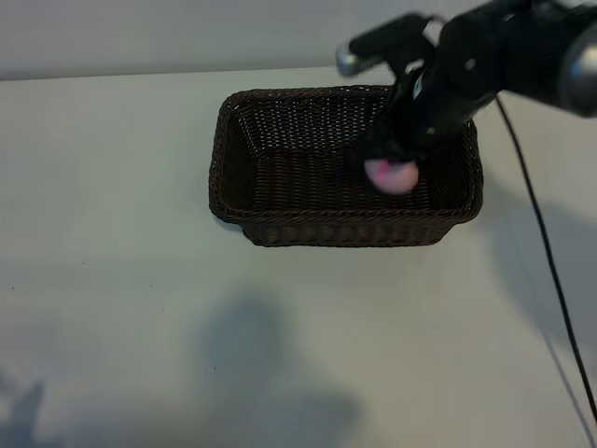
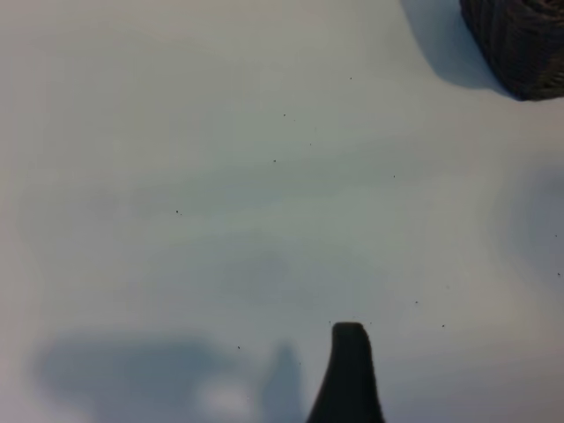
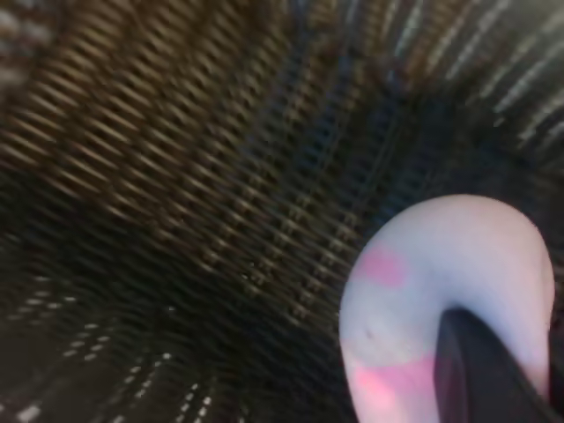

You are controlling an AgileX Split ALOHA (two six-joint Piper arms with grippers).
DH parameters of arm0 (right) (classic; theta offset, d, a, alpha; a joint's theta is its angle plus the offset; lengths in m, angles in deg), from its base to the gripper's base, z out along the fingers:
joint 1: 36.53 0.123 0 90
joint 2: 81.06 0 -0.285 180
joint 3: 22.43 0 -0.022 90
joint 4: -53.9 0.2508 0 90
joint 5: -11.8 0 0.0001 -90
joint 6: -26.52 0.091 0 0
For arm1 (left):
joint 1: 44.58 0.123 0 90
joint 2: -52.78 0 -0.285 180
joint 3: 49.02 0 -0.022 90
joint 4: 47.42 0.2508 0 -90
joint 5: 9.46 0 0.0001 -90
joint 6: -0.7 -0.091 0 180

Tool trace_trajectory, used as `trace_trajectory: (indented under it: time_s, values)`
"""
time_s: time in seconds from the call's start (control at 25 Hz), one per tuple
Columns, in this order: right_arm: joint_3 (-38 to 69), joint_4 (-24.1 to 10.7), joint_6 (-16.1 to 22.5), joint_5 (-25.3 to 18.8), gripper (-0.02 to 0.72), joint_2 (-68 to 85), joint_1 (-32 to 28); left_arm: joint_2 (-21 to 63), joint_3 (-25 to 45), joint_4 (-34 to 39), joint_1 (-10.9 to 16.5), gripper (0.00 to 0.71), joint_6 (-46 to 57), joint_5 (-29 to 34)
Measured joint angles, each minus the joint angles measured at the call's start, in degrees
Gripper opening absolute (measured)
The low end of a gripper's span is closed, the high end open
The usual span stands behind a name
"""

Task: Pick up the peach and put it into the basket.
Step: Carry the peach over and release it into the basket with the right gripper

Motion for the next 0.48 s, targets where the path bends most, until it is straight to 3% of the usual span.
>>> trace_trajectory:
  time_s: [0.28,0.4,0.48]
  values:
    - [-0.1,0.0,0.0,0.7,0.071,-5.0,0.0,0.0,0.0,0.0,0.0,0.593,0.0,0.0]
    - [-1.2,0.1,0.0,-0.3,0.186,-5.0,0.0,0.0,0.0,0.0,0.0,0.593,0.0,0.0]
    - [-3.0,0.1,-0.1,-3.0,0.328,-5.0,0.0,0.0,0.0,0.0,0.0,0.593,0.0,0.0]
